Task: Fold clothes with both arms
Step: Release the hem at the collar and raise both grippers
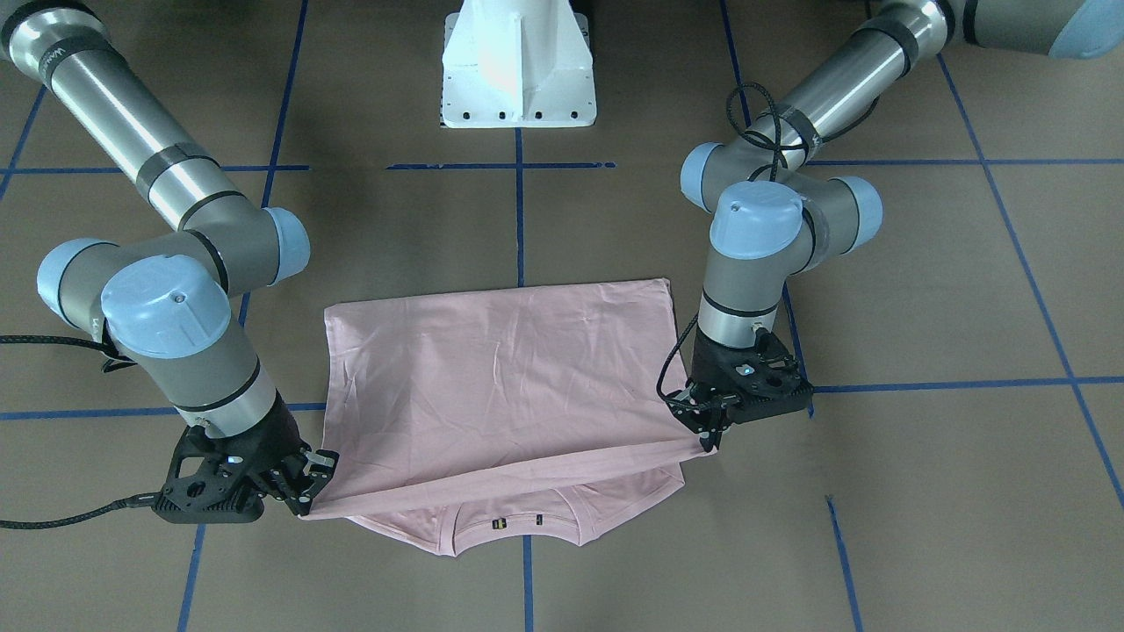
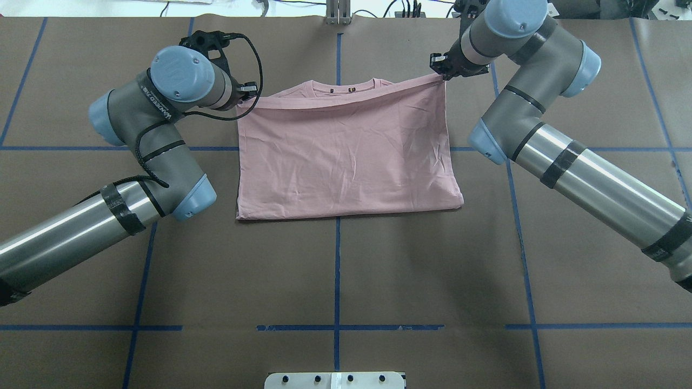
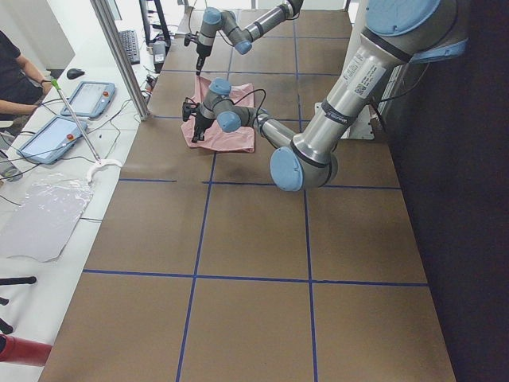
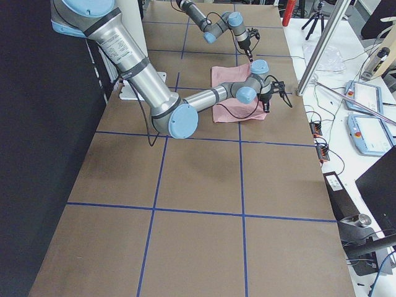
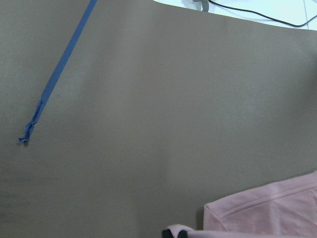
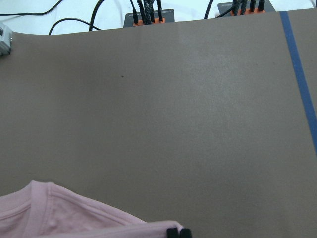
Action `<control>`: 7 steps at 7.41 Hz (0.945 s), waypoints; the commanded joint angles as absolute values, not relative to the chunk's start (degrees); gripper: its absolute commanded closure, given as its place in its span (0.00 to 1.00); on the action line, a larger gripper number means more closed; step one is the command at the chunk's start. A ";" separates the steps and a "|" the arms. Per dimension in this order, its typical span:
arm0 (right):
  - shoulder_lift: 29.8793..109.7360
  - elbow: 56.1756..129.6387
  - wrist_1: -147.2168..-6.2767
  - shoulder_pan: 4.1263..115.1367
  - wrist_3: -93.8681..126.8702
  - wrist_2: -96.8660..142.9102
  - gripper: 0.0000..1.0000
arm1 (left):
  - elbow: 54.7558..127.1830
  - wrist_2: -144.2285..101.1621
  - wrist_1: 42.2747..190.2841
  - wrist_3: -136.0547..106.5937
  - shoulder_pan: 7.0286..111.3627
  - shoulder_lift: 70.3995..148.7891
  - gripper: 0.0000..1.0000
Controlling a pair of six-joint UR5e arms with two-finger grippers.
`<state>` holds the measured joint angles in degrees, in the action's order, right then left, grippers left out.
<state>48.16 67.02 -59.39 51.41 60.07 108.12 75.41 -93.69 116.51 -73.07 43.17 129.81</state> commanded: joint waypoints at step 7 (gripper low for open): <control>57.33 82.16 -66.92 50.02 61.96 116.63 0.00 | 76.54 -94.04 116.19 -73.12 43.33 130.25 0.00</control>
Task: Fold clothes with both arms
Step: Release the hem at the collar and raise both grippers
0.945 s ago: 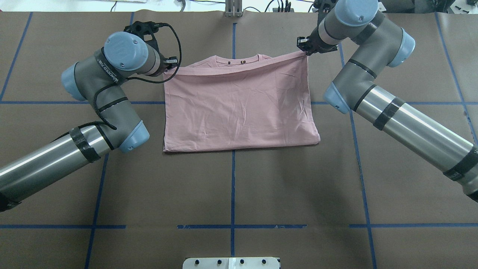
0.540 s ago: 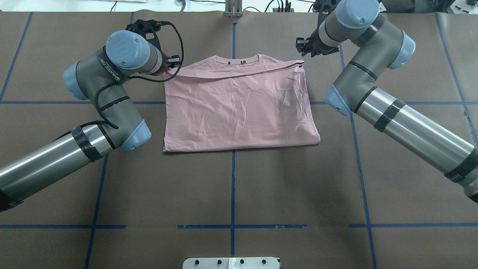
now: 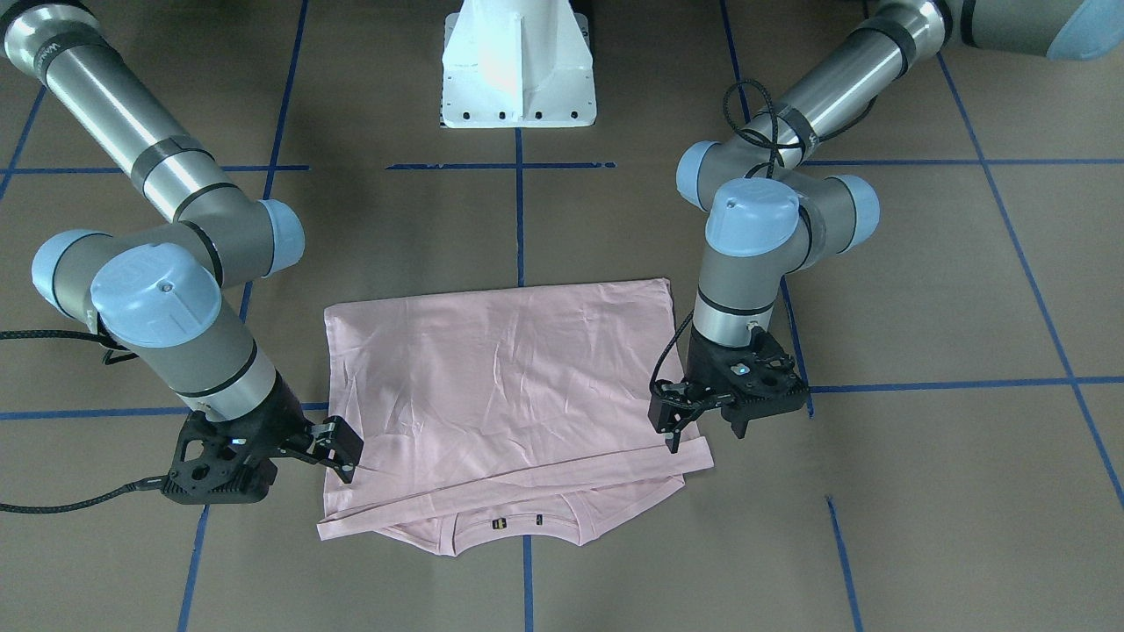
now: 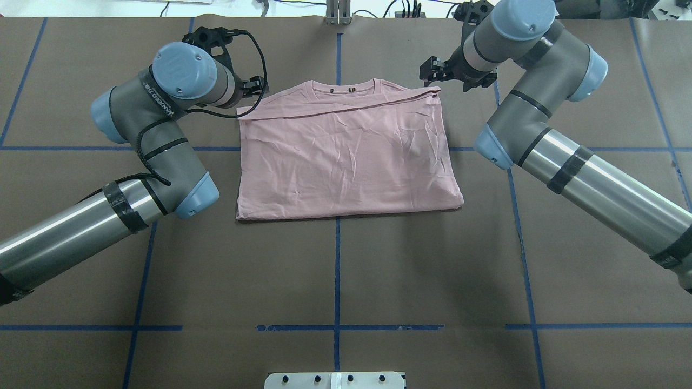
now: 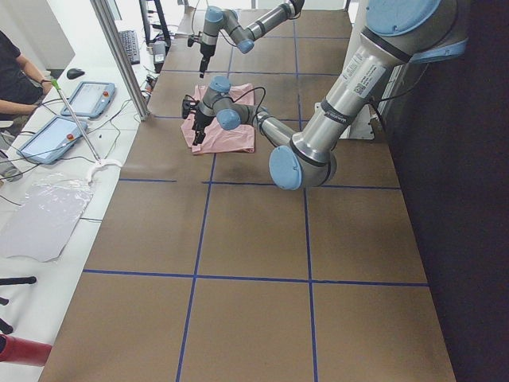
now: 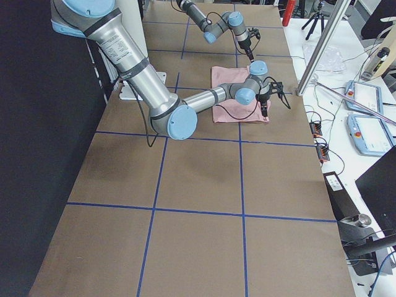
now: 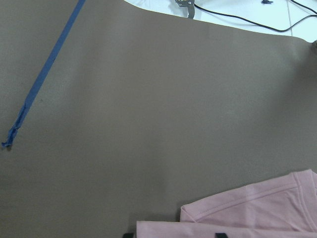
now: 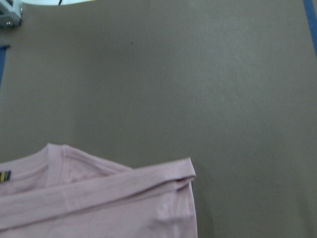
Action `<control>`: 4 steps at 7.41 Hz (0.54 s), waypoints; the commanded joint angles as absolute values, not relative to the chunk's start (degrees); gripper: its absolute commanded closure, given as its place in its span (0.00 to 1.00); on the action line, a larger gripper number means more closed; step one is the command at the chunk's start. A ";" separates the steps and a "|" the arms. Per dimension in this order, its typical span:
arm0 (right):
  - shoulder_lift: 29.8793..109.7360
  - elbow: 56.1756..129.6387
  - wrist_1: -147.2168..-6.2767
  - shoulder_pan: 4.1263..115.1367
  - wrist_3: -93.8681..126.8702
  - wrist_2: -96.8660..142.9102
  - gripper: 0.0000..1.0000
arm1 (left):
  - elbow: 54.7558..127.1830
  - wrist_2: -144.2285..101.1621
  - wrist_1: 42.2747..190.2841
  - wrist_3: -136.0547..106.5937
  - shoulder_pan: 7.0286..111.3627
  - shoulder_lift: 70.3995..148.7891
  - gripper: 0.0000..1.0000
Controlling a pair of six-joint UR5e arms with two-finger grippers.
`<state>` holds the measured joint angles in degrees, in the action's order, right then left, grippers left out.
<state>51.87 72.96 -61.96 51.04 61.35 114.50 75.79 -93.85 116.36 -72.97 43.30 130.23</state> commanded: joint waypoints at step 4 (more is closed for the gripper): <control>68.37 96.77 -69.96 39.93 72.16 111.38 0.00 | 79.63 -94.04 115.66 -73.83 43.07 129.46 0.00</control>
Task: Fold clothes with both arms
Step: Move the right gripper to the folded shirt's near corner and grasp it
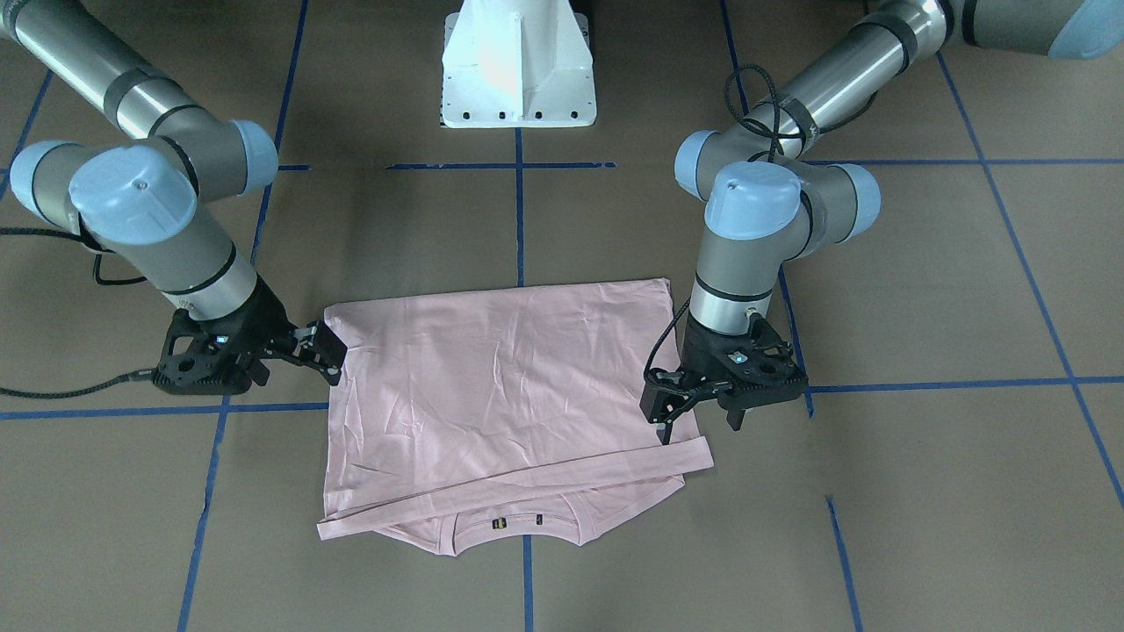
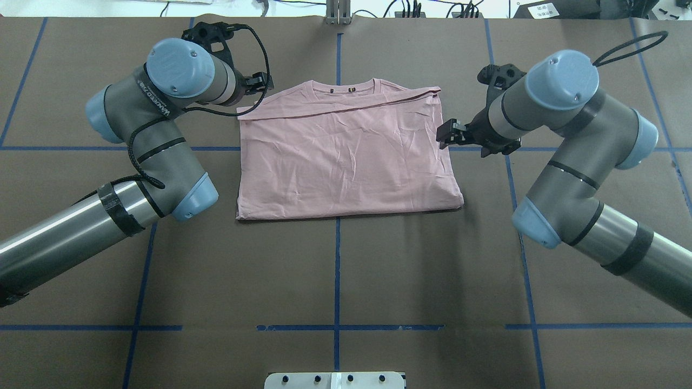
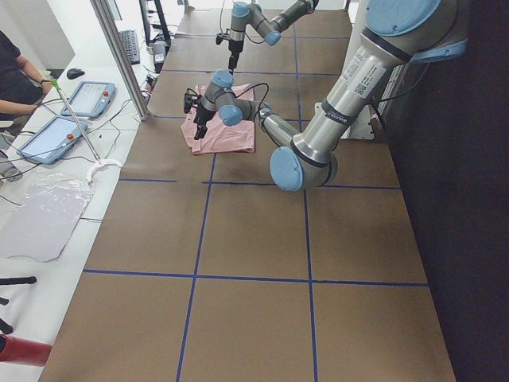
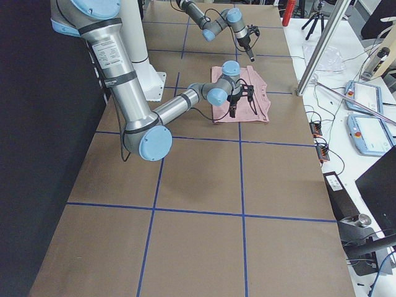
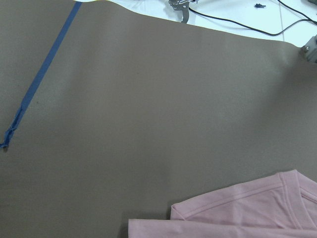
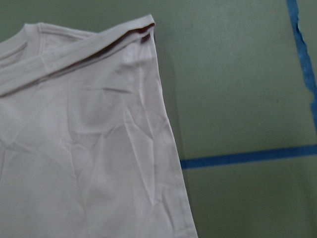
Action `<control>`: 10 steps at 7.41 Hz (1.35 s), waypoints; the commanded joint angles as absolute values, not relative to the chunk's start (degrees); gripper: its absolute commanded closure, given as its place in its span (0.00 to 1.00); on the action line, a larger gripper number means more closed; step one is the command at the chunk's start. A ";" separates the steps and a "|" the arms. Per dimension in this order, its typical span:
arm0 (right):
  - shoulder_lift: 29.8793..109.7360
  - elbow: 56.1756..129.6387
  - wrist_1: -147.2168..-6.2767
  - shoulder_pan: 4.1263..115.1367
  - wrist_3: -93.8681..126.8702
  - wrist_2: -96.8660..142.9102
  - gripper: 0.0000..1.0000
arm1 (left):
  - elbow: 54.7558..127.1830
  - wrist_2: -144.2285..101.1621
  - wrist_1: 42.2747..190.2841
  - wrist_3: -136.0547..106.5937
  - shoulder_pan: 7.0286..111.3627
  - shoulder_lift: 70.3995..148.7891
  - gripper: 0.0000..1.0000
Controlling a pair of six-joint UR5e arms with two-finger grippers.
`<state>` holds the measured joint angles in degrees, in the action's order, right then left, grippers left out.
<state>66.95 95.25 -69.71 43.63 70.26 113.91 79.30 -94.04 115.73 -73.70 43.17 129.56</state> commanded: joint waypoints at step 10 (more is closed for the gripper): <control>69.96 94.83 -70.31 35.86 71.02 110.04 1.00 | 80.16 -94.13 115.66 -75.15 42.89 129.46 0.00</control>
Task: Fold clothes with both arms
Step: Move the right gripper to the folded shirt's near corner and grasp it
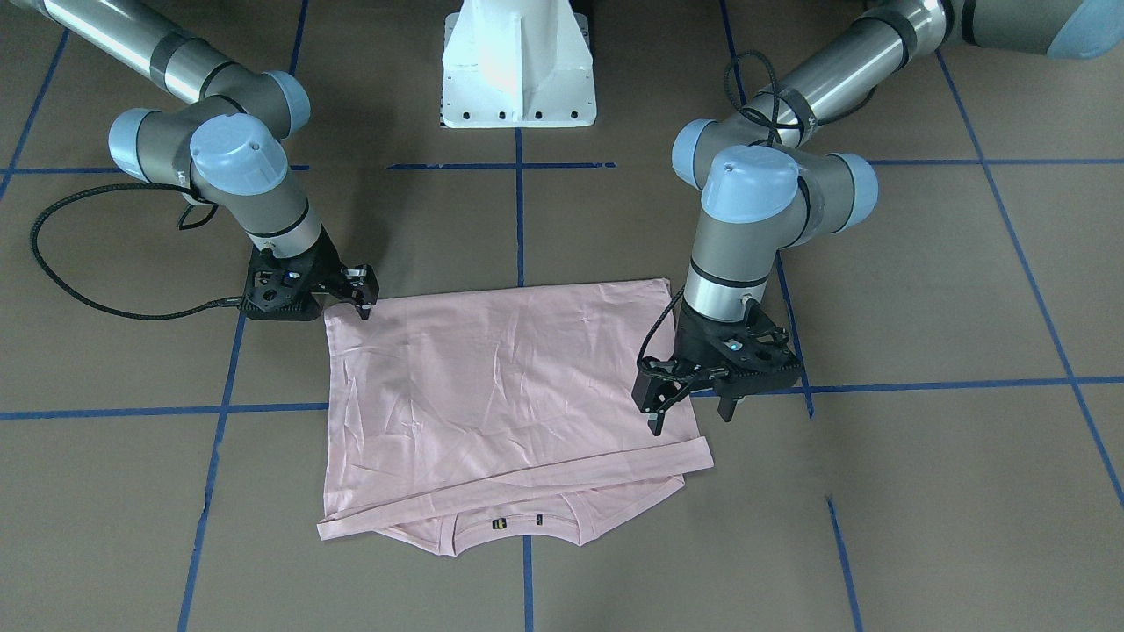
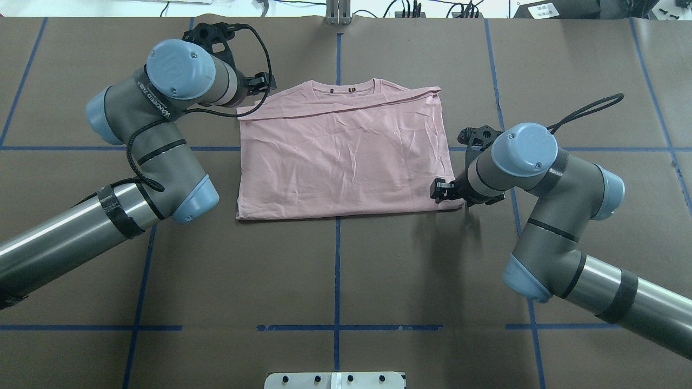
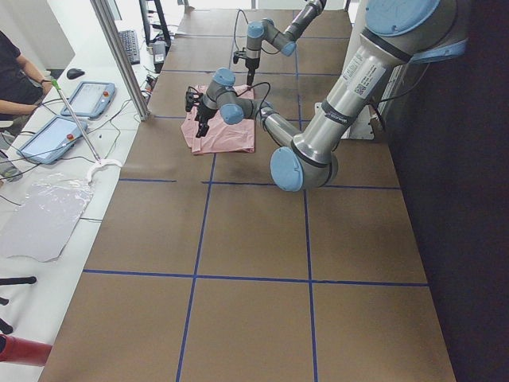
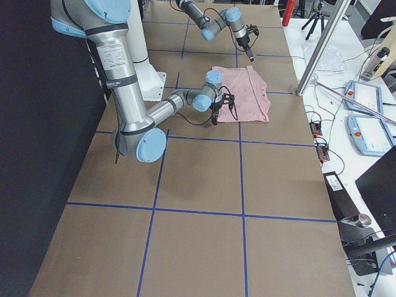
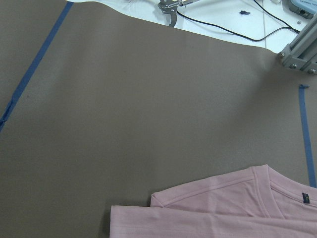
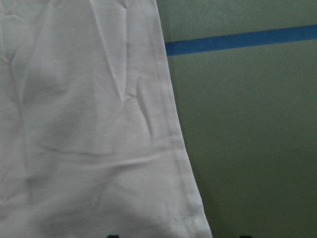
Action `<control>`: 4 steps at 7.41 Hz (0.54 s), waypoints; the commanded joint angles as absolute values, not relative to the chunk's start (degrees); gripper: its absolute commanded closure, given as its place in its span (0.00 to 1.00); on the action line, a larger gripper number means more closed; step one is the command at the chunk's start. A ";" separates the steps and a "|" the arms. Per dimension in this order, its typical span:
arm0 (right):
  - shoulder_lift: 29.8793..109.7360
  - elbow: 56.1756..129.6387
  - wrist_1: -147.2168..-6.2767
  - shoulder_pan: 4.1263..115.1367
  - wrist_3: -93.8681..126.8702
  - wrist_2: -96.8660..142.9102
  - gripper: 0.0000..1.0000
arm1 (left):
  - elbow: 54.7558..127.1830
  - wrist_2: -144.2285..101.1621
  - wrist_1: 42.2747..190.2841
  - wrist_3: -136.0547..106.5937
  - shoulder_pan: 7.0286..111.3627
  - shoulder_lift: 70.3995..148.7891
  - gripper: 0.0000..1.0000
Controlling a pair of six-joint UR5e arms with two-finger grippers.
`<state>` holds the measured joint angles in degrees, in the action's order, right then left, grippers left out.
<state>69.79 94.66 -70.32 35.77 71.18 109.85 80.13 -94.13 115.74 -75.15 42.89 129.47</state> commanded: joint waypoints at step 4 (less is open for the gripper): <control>72.32 97.54 -70.31 36.03 71.02 110.83 1.00 | 80.16 -94.13 115.93 -75.59 42.80 129.37 0.00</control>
